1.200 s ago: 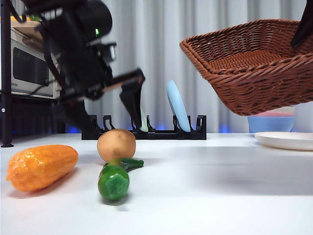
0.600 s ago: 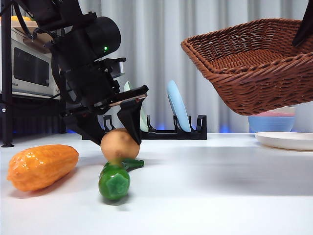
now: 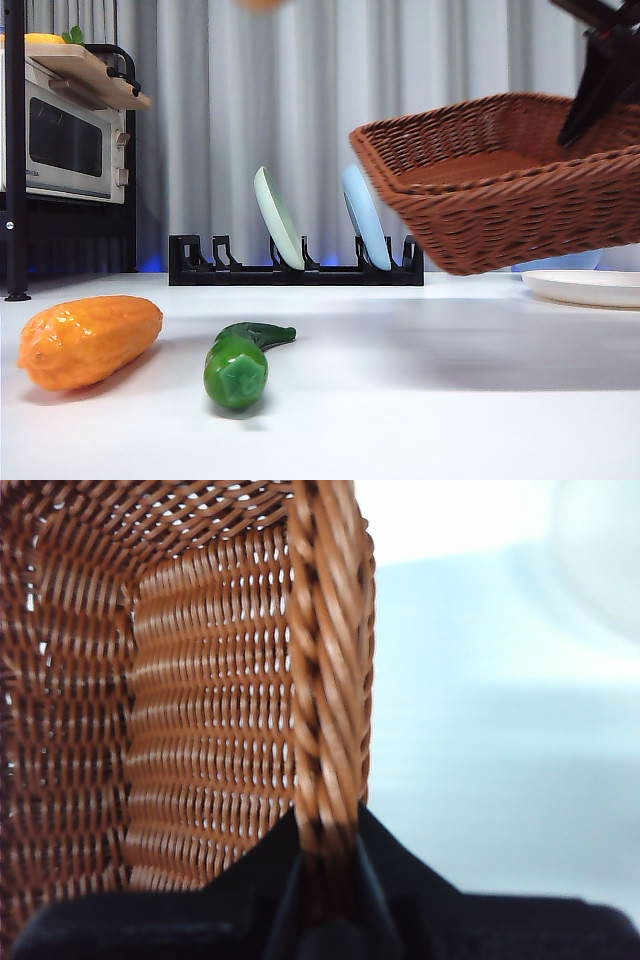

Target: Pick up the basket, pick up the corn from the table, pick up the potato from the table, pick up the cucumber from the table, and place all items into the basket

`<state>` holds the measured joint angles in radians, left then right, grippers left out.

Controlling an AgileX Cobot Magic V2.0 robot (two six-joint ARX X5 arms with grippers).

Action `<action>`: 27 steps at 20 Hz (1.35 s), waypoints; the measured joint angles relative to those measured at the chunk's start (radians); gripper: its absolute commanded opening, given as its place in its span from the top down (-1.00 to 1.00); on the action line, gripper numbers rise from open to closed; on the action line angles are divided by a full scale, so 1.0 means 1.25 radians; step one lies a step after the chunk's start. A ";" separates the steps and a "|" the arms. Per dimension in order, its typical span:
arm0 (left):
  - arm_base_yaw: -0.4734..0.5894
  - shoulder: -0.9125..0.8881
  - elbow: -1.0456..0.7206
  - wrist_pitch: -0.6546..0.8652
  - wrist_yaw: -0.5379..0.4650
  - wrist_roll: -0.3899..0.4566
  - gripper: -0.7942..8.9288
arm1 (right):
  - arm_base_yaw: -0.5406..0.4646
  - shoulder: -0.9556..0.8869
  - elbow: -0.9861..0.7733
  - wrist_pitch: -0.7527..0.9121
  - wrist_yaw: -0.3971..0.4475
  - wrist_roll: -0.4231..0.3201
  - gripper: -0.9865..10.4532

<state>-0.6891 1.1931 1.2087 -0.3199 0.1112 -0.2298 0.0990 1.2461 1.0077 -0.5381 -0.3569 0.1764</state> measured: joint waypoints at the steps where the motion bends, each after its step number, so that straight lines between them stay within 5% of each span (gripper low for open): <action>1: -0.031 0.000 0.002 0.024 -0.001 -0.002 0.85 | 0.012 0.012 0.000 0.002 0.000 0.010 0.86; 7: -0.179 0.133 0.002 0.048 -0.073 -0.005 0.85 | 0.076 0.024 0.000 0.018 -0.002 0.029 0.86; 12: -0.209 0.269 0.001 0.035 -0.085 -0.005 0.83 | 0.079 0.024 0.000 0.016 -0.002 0.033 0.86; 13: -0.211 0.285 0.001 0.035 -0.085 -0.005 0.77 | 0.079 0.024 0.000 0.015 -0.002 0.034 0.86; 16: -0.211 0.316 0.001 0.015 -0.087 -0.005 -0.14 | 0.079 0.024 0.000 0.012 -0.002 0.036 0.86; 17: -0.211 0.318 0.001 0.011 -0.087 -0.005 -0.26 | 0.079 0.024 0.000 0.012 -0.002 0.036 0.86; 27: -0.211 0.266 0.003 -0.045 -0.086 -0.005 -0.26 | 0.079 0.024 0.000 0.012 -0.002 0.036 0.86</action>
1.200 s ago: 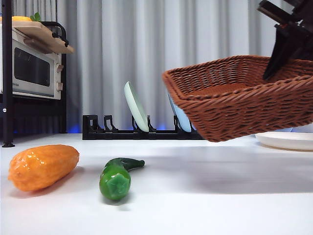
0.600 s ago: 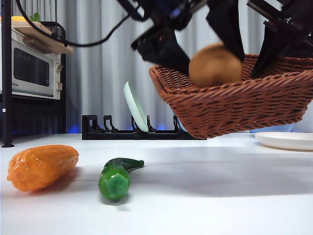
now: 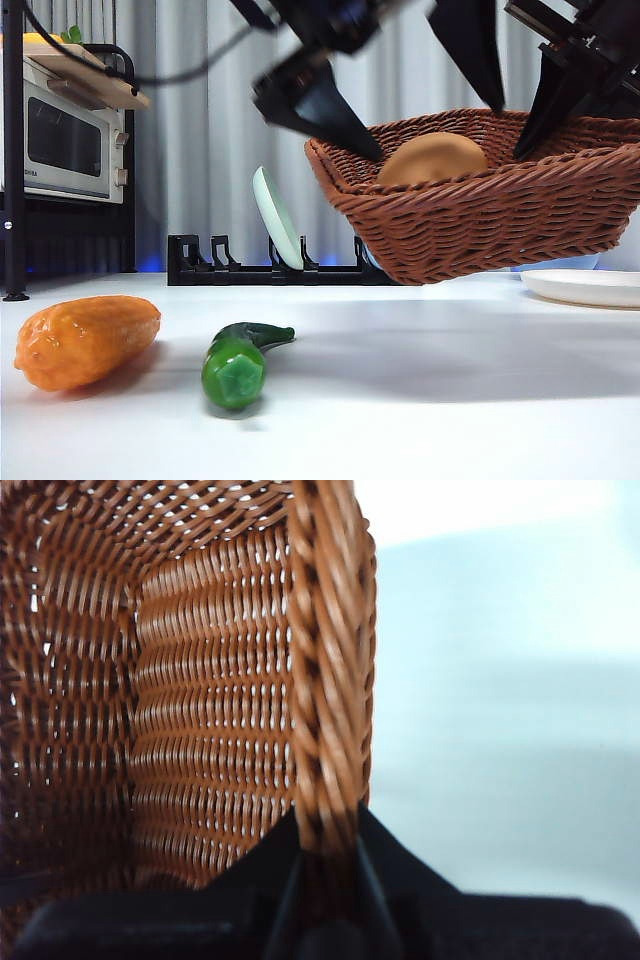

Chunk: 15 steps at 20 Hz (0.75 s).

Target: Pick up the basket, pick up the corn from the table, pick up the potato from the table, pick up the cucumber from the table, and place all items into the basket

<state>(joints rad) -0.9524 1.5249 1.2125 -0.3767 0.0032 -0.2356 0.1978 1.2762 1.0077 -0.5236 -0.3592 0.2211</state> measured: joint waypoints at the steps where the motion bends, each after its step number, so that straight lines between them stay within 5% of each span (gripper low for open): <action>1: 0.000 -0.034 0.015 -0.052 0.000 0.001 -0.26 | 0.000 0.000 0.000 0.000 0.000 0.000 0.86; 7: -0.005 -0.267 0.116 -0.317 -0.030 0.014 -0.26 | 0.000 0.000 0.000 0.000 0.000 0.000 0.86; 13: 0.003 -0.332 0.112 -0.650 -0.228 -0.038 -0.25 | 0.000 0.000 0.000 0.000 0.000 0.000 0.86; 15: 0.016 -0.332 0.087 -0.669 -0.249 -0.069 -0.25 | 0.000 0.000 0.000 0.000 0.000 0.000 0.86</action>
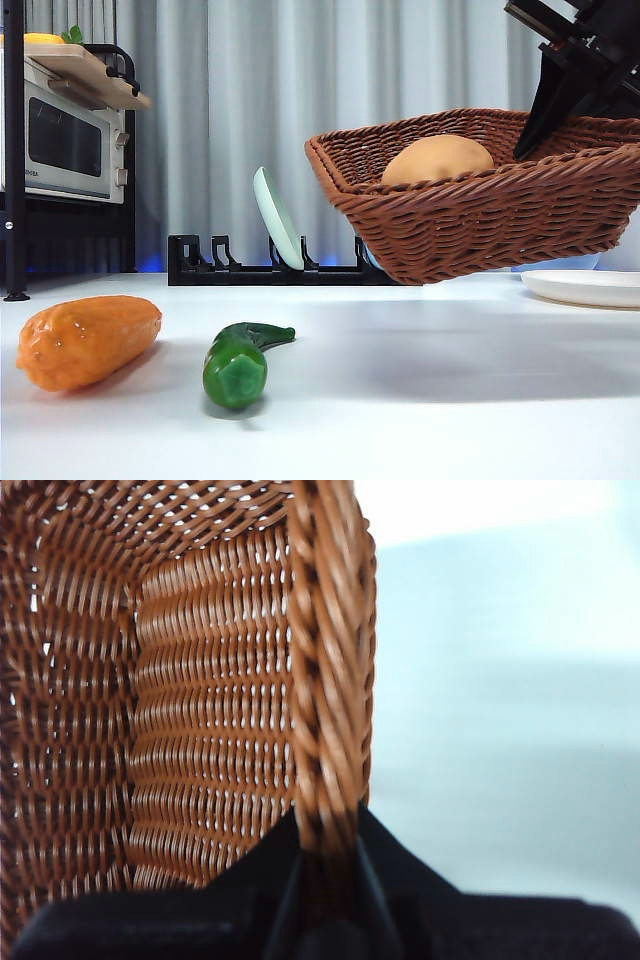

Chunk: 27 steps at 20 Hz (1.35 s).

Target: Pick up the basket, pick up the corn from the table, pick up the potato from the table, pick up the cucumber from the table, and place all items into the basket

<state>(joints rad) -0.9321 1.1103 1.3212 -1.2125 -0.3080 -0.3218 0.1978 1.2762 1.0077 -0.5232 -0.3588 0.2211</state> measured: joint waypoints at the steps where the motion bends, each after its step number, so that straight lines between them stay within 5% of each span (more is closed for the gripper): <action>1: 0.009 0.000 -0.020 0.017 0.000 -0.012 -0.25 | 0.000 0.000 0.000 0.000 0.000 0.000 0.86; 5: 0.075 0.000 -0.137 0.097 0.033 -0.023 -0.25 | 0.000 0.000 0.000 0.000 0.000 0.000 0.86; 11: 0.254 0.050 -0.295 0.285 0.243 0.013 -0.25 | 0.000 0.000 0.000 0.000 0.000 0.000 0.86; 19: 0.316 0.287 -0.306 0.404 0.283 0.075 -0.10 | 0.000 0.000 0.000 0.000 0.000 0.000 0.86; 21: 0.316 0.321 -0.306 0.421 0.285 0.078 0.09 | 0.000 0.000 0.000 0.000 0.000 0.000 0.86; 24: 0.316 0.332 -0.306 0.434 0.285 0.096 0.89 | 0.000 0.000 0.000 -0.001 0.000 0.000 0.86; 27: 0.316 0.332 -0.306 0.443 0.285 0.132 0.85 | 0.000 0.000 0.000 -0.001 0.000 0.000 0.86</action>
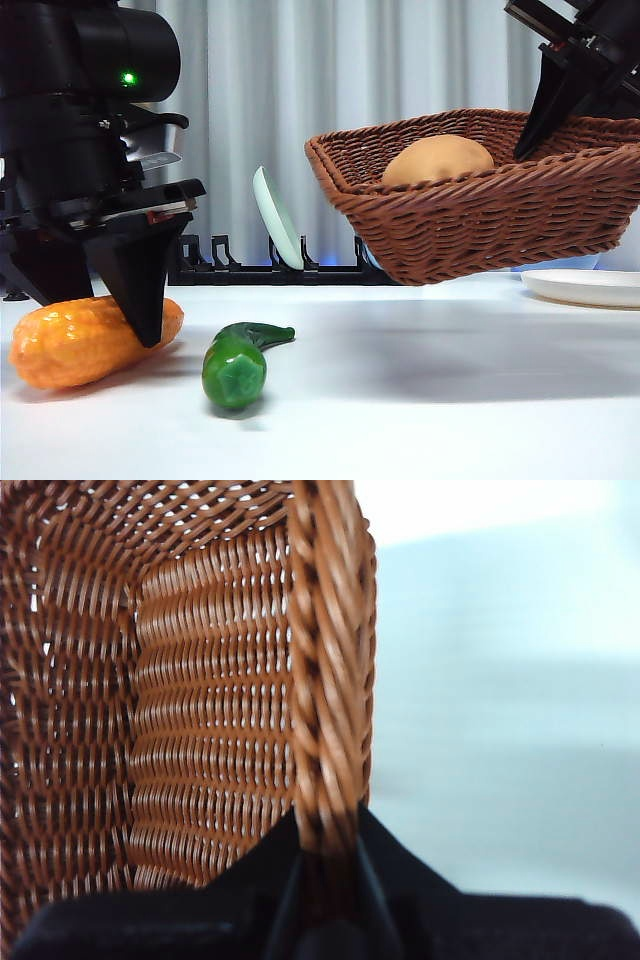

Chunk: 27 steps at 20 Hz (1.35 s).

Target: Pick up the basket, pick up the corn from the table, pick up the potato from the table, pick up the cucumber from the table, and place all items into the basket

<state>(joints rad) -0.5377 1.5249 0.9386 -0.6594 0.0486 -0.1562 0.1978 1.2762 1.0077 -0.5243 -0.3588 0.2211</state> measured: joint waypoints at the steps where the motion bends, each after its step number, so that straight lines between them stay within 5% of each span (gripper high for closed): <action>1: 0.000 0.000 0.000 -0.003 0.006 0.009 0.85 | 0.000 0.000 0.000 0.000 0.000 0.000 0.86; 4: 0.001 -0.029 0.005 -0.118 0.128 0.066 0.85 | 0.000 0.000 0.000 0.000 0.000 0.000 0.86; 8: -0.010 -0.157 0.080 -0.323 0.490 0.223 0.85 | 0.000 0.000 0.000 0.001 0.000 0.000 0.86; 10: -0.027 -0.216 0.120 -0.293 0.653 0.270 0.85 | 0.000 0.000 0.000 0.001 0.000 0.000 0.86; 11: -0.036 -0.238 0.141 -0.247 0.667 0.271 0.85 | 0.000 0.000 0.000 0.002 0.000 0.000 0.86; 14: -0.061 -0.257 0.171 -0.014 0.586 0.180 0.85 | 0.001 0.000 0.000 0.002 0.000 0.000 0.86; 18: -0.117 -0.207 0.171 0.264 0.273 -0.008 0.85 | 0.021 0.000 0.000 0.002 0.001 0.008 0.86; 23: -0.173 -0.135 0.171 0.344 -0.011 -0.053 0.85 | 0.066 0.000 0.000 0.002 0.002 0.018 0.86; 27: -0.175 -0.073 0.171 0.335 -0.052 -0.058 0.83 | 0.095 0.000 0.000 0.002 0.002 0.021 0.86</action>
<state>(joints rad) -0.7559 1.4342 1.1526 -0.2405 -0.0158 -0.2291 0.3161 1.2762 1.0077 -0.5224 -0.3557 0.2474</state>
